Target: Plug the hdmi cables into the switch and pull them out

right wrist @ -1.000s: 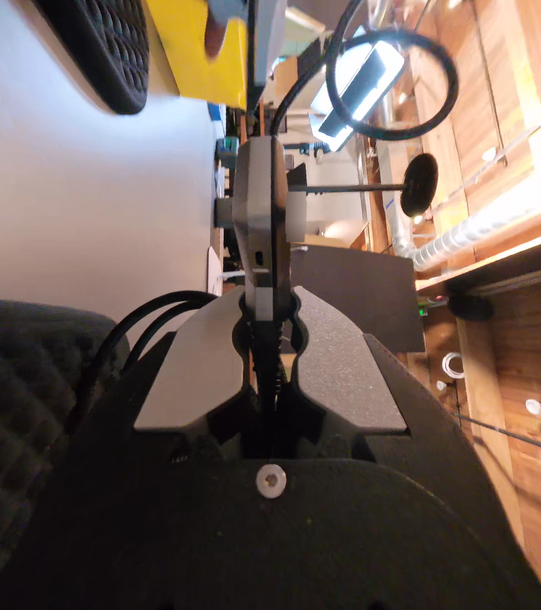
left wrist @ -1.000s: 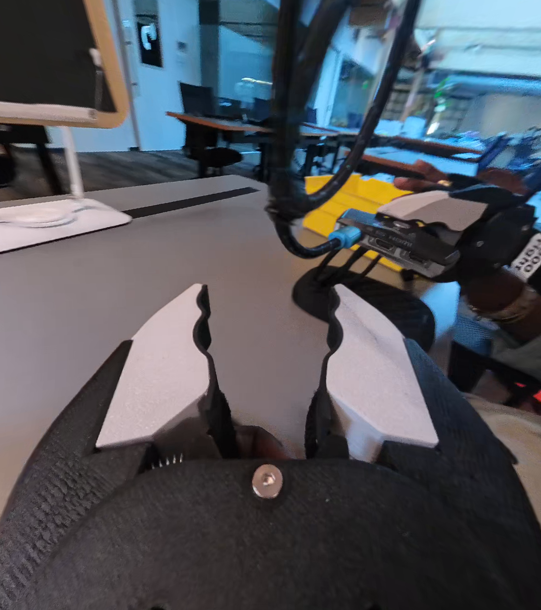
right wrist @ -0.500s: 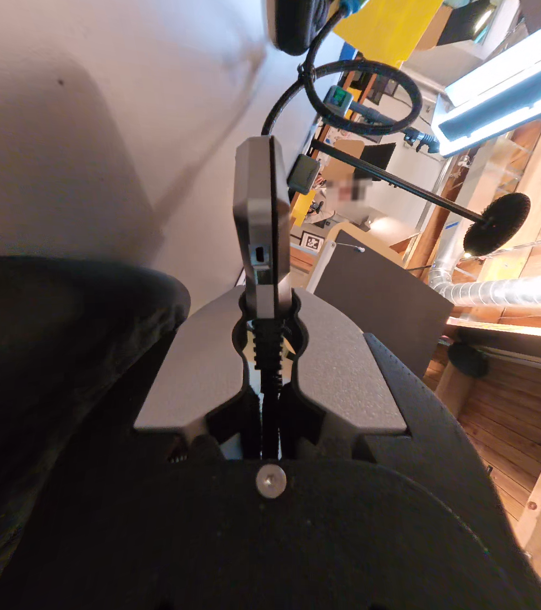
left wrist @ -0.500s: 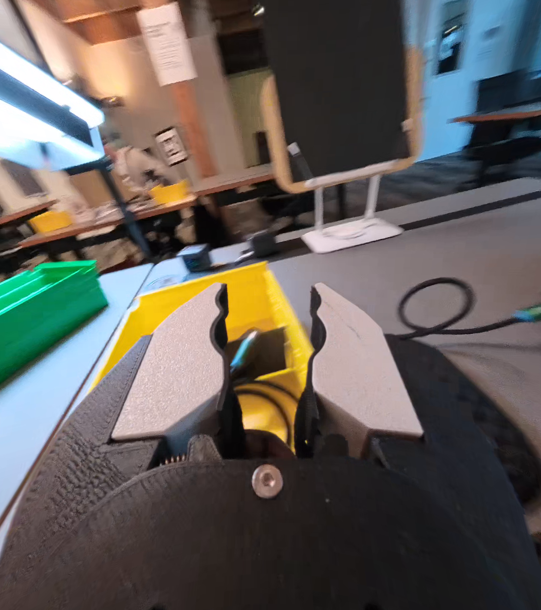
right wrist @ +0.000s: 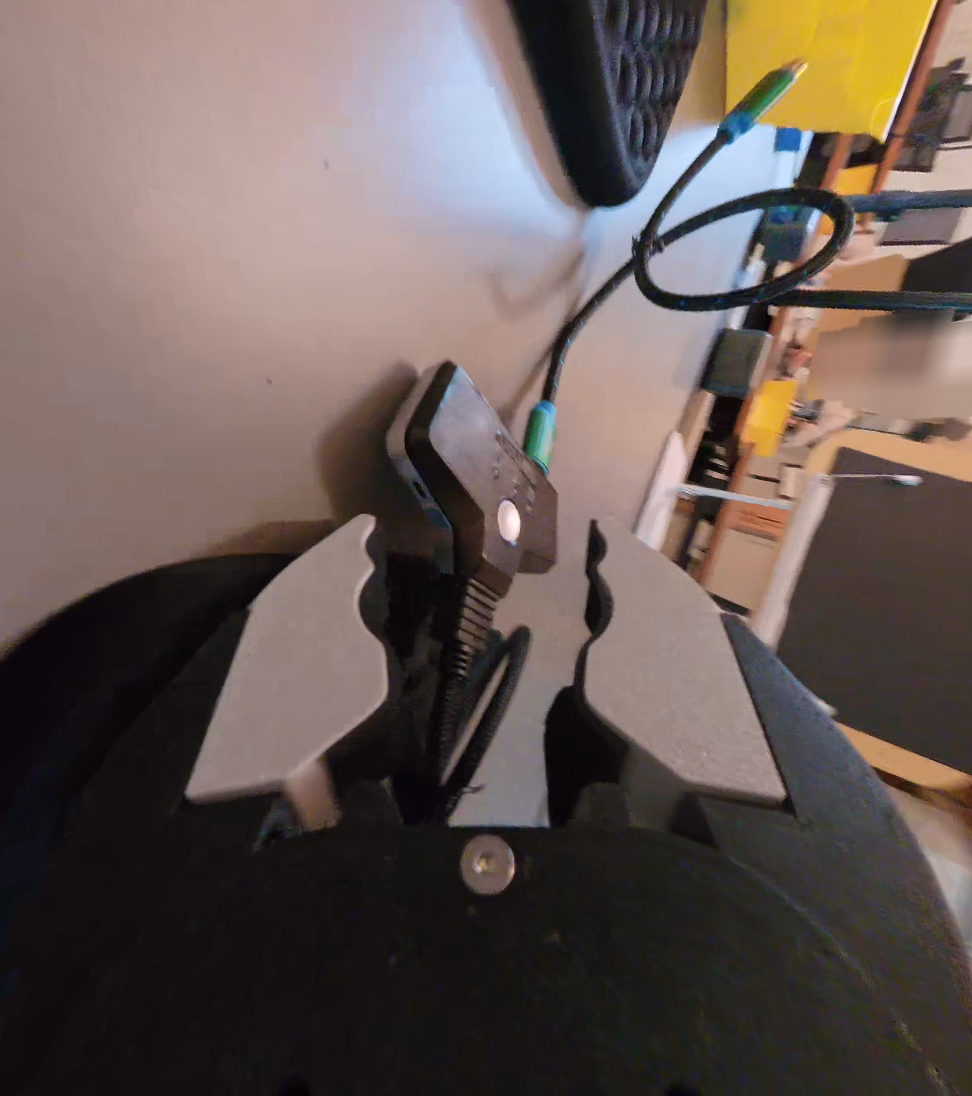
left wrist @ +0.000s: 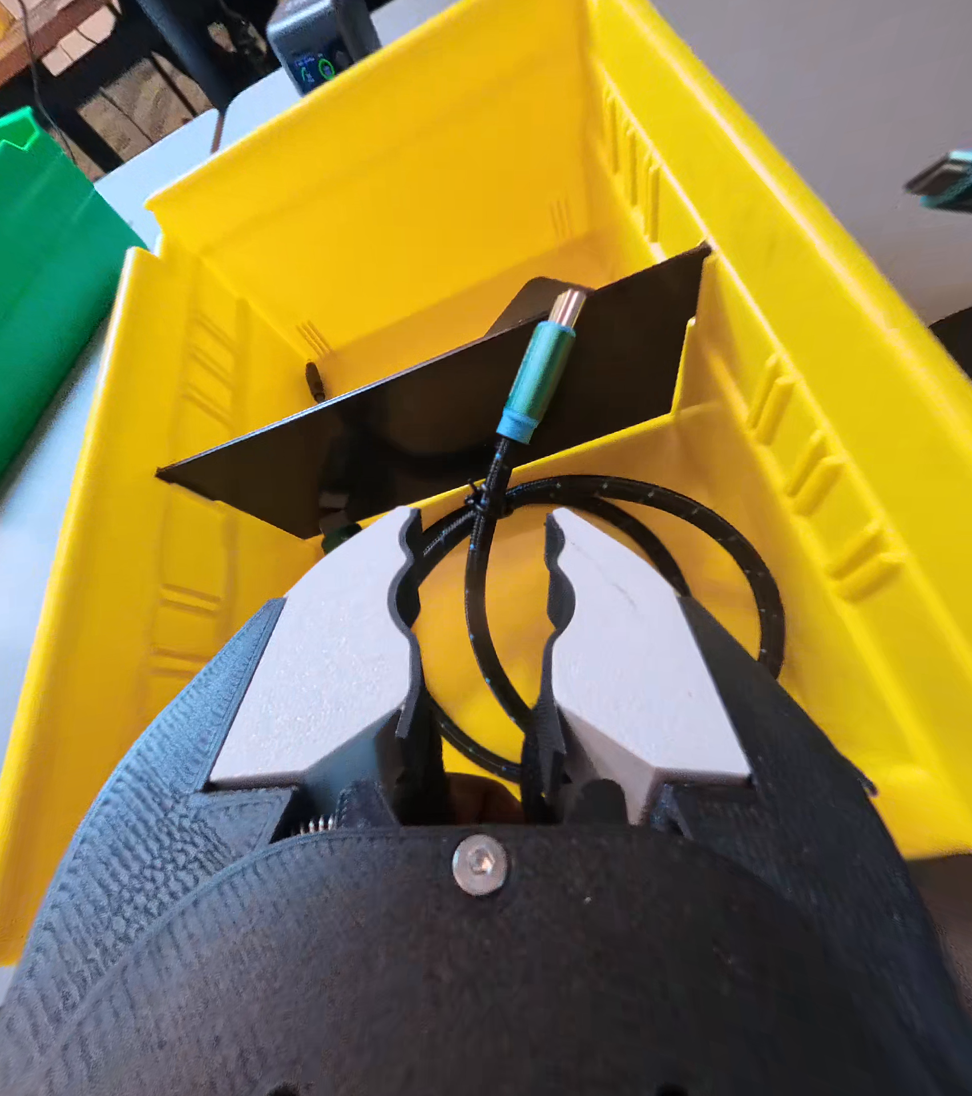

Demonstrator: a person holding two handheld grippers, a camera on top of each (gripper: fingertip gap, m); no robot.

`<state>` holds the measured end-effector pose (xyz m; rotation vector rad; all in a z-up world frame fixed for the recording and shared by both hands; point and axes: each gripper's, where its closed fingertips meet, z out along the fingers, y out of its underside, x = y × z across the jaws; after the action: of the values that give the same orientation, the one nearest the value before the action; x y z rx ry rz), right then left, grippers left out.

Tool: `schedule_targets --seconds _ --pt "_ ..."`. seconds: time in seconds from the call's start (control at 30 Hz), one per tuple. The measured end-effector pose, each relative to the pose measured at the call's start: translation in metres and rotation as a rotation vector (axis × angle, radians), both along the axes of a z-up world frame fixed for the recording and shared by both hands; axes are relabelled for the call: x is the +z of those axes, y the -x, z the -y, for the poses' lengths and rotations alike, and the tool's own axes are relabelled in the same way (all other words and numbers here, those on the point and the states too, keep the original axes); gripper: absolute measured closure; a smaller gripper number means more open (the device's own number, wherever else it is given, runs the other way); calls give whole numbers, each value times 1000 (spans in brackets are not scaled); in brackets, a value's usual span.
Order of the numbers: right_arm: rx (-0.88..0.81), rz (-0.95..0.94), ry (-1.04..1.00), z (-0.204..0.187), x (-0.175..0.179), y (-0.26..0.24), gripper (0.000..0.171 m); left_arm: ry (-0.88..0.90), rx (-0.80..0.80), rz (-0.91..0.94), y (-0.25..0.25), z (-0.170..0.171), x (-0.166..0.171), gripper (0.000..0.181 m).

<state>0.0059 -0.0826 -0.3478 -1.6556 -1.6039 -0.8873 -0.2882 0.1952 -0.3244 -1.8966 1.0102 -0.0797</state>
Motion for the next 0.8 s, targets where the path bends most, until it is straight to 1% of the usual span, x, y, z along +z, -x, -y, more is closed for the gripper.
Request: schedule_targets --seconds 0.03,0.07,0.13,0.17,0.27,0.33,0.4,0.47,0.53,0.63,0.7,0.73,0.8 --pt "11 -81 51 5 -2 6 94 8 0 -23 -1 -2 -5 144" --pt "18 -155 108 12 -4 12 87 20 17 -69 2 -4 -9 147" --pt "26 -257 165 20 -4 18 79 -9 42 -121 5 -7 -10 157" --pt "41 -285 157 21 0 20 78 -34 55 -142 7 -9 -9 162" --pt "79 -369 133 27 17 23 78 -65 60 -128 8 -8 -5 165" --pt "86 -438 84 29 35 21 78 -112 84 -70 10 -8 5 167" --pt "88 -509 -8 30 59 16 81 -174 113 10 13 -6 24 170" --pt "95 -584 -116 33 84 11 83 -263 138 107 16 -2 50 172" --pt "129 -672 -225 37 108 9 88 -343 126 243 15 6 78 173" --pt "180 -764 -352 43 135 8 94 -432 59 479 6 26 116 173" --pt "190 -794 -430 45 148 6 96 -483 -35 663 -6 46 142 174" --pt "190 -801 -465 45 153 5 97 -485 -110 774 -15 59 155 174" --pt "197 -826 -529 44 163 7 101 -438 -321 1055 -35 92 181 173"
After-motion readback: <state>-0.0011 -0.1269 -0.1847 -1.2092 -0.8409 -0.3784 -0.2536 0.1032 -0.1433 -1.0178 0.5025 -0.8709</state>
